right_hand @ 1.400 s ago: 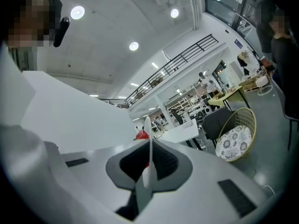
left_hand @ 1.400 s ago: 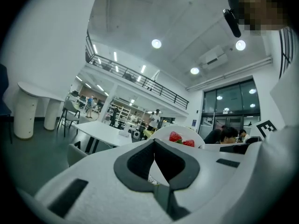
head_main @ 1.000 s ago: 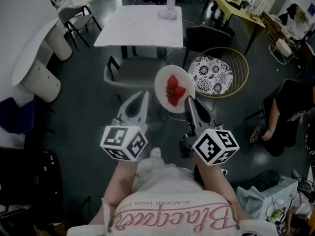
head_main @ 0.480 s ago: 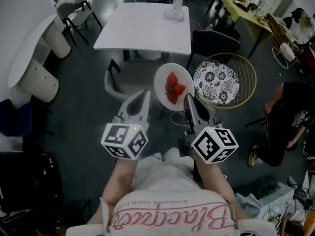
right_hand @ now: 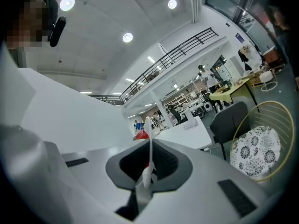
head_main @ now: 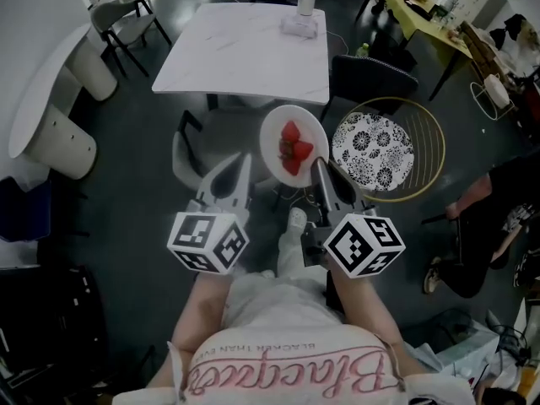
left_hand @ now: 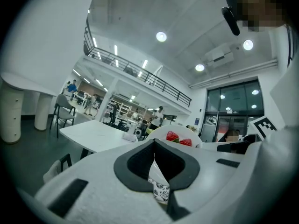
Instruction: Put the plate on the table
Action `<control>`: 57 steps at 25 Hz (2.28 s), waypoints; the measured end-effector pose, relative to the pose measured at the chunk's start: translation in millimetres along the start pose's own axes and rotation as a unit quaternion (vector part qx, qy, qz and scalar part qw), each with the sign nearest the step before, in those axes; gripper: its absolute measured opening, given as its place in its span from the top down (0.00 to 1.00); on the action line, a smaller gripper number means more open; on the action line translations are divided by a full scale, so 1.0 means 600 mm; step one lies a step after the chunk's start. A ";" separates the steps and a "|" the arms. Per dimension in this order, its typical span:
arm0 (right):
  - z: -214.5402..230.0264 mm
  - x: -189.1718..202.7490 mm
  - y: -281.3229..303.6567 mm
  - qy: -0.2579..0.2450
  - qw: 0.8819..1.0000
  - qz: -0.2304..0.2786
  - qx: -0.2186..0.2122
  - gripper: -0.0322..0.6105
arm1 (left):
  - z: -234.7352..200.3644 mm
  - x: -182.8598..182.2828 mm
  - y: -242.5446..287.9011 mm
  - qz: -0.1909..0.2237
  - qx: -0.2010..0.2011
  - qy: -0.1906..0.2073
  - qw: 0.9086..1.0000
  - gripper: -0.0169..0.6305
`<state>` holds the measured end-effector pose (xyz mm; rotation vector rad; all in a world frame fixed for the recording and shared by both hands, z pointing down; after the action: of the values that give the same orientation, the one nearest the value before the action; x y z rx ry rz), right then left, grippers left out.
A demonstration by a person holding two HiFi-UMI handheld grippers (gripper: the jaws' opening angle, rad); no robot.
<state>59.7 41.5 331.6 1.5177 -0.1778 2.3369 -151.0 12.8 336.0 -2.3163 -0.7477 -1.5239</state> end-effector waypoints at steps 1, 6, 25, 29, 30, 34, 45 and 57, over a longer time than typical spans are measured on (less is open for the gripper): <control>0.011 -0.003 0.014 0.000 1.000 -0.001 -0.002 0.93 | -0.003 0.001 0.015 0.000 -0.002 -0.001 1.000 0.97; 0.070 -0.022 0.084 0.001 1.000 -0.010 -0.016 0.93 | -0.022 0.004 0.089 0.004 -0.019 -0.001 1.000 0.97; 0.301 -0.150 0.392 0.008 0.994 -0.058 -0.087 0.93 | -0.072 -0.049 0.429 0.030 -0.098 0.006 0.995 0.97; 0.331 -0.154 0.445 0.018 0.993 -0.071 -0.092 0.93 | -0.090 -0.052 0.478 0.023 -0.107 0.011 0.994 0.97; 0.338 -0.154 0.457 0.020 0.993 -0.073 -0.091 0.93 | -0.094 -0.052 0.489 0.021 -0.108 0.012 0.994 0.97; 0.366 -0.148 0.507 0.038 0.992 -0.084 -0.085 0.93 | -0.114 -0.051 0.534 0.010 -0.111 0.013 0.994 0.97; 0.411 -0.079 0.666 0.058 0.988 -0.140 -0.039 0.93 | -0.213 -0.034 0.633 -0.041 -0.111 0.008 0.993 0.97; 0.461 0.037 0.834 0.101 0.973 -0.206 0.020 0.93 | -0.357 0.003 0.710 -0.071 -0.115 -0.045 0.990 0.97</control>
<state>112.4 -500.1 509.3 1.1846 0.2174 2.1445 -79.7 -444.6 449.5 -2.5641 -0.8123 -1.6538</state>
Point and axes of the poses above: the fingertips, and each gripper's own axes: y forward along the fingers, z to its right, x out of its underside, the point moved 9 cm from there along -y, backward along the fingers, and after that the axes turned 5 degrees about -y, right-handed, at the moved point
